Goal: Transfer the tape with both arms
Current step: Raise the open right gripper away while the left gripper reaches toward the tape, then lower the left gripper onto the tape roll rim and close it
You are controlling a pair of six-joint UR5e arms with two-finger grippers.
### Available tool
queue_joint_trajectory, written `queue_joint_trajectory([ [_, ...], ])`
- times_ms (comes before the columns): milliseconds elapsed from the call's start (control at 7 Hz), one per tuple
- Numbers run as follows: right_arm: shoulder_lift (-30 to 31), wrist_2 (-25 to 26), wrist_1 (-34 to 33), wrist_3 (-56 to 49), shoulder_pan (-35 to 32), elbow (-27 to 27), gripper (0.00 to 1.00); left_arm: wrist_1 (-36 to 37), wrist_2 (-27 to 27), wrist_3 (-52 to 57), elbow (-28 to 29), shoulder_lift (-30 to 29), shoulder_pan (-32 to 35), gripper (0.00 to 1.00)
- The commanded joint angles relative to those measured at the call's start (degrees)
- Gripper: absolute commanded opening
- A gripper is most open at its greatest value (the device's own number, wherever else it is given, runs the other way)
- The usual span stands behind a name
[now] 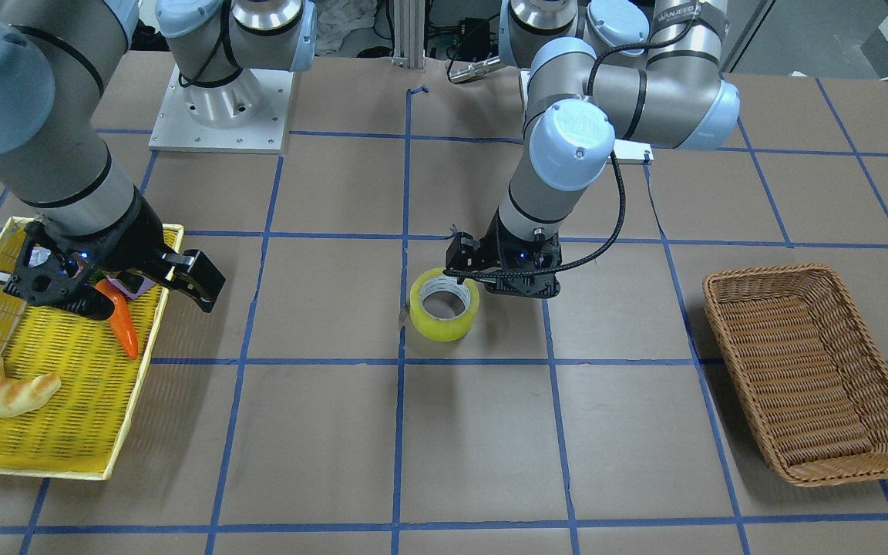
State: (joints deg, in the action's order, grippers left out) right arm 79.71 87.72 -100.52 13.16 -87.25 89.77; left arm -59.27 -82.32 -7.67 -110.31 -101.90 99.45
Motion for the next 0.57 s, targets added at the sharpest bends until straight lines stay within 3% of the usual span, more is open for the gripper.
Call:
queue_joint_trajectory([
  [0,0.9,0.3,0.1,-0.1,0.1,0.1,1.0,3.9,-0.2,-0.1,-0.9,-5.0,1.8,1.0],
  [286,1.0,-0.4,-0.4,-0.1,0.1,-0.1,1.0,6.2,-0.7,-0.9,-1.7,-8.9,2.9,1.0],
  [429,1.8,-0.4,0.1,-0.1,0.1,-0.1,1.0,7.3,-1.1,-1.1,-1.9,-9.5,2.9,0.94],
])
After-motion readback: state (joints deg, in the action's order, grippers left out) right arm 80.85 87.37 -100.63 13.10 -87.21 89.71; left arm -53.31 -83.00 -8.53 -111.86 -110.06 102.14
